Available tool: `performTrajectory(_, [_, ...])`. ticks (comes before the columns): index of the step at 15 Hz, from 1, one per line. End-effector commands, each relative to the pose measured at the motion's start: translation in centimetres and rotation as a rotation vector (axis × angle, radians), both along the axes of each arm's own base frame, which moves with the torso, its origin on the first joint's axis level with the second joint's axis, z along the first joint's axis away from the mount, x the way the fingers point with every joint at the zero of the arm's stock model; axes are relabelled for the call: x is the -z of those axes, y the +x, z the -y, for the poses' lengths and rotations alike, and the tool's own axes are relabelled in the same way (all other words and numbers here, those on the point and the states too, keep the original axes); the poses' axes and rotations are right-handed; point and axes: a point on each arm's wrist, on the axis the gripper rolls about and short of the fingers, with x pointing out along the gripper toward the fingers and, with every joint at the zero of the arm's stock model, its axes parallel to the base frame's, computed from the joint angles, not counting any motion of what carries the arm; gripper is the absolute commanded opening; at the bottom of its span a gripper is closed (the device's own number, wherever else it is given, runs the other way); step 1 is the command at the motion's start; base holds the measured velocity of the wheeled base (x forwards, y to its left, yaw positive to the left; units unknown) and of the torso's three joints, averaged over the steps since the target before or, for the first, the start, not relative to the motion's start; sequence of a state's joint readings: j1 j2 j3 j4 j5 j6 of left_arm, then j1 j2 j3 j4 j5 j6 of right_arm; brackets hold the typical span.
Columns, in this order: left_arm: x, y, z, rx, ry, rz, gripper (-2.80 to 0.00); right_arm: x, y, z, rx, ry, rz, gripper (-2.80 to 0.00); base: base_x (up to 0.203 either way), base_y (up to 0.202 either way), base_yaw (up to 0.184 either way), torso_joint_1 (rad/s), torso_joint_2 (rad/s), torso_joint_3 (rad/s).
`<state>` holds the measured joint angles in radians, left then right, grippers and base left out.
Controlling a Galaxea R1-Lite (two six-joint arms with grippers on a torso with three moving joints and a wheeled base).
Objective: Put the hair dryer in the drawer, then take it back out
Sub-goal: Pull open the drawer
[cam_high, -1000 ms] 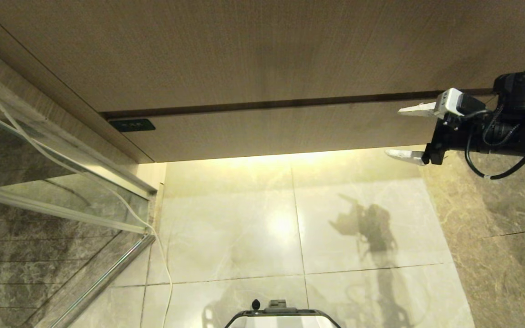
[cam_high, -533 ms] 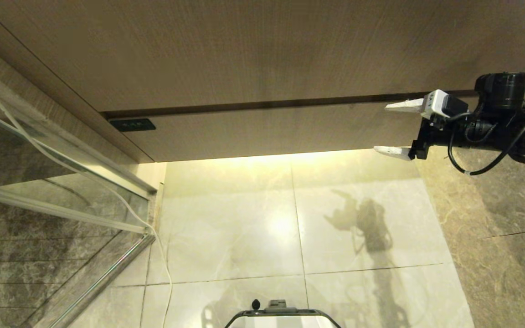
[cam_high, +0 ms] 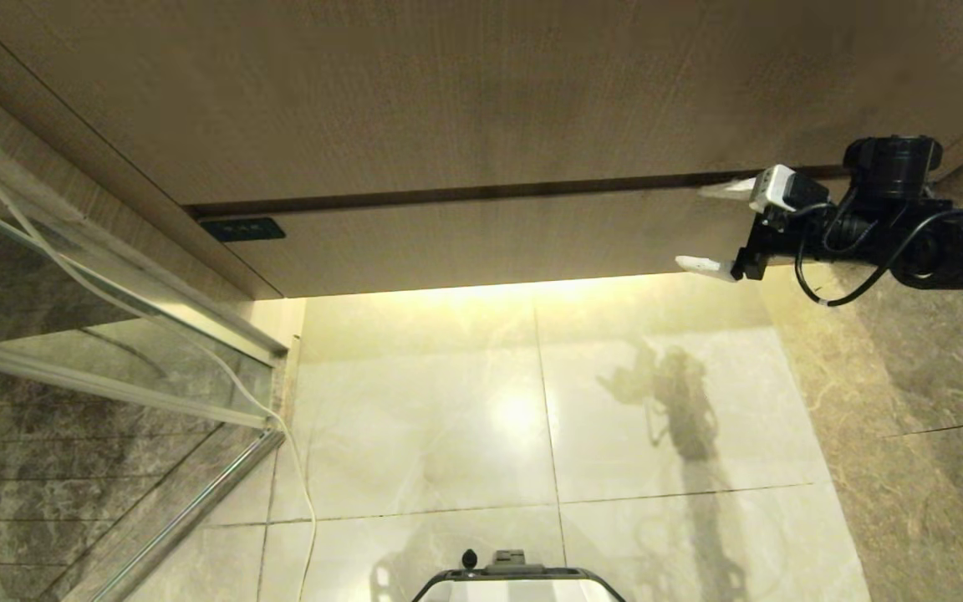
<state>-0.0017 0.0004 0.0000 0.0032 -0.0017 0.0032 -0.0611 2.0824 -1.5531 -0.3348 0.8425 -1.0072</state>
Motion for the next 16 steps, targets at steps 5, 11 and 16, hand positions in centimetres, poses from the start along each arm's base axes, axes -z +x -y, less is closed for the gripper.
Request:
performTrajectory(5, [0.0,0.0,0.0,0.000,0.000,-0.001,-2.80,0.0,1.8,0.1,0.036,0.004,0.049,0.00,0.000,0.000,0.000,0.000,0.00,0.000])
performTrajectory(11, [0.0,0.0,0.0,0.000,0.000,-0.001,-2.80,-0.2,2.3,0.1,0.037,0.000,0.091,0.00,0.000,0.000,0.000,0.000,0.00,0.000])
performTrajectory(16, [0.0,0.0,0.0,0.000,0.000,-0.001,-2.80,0.2,2.9,0.1,0.051,0.000,0.084,0.00,0.000,0.000,0.000,0.000,0.00,0.000])
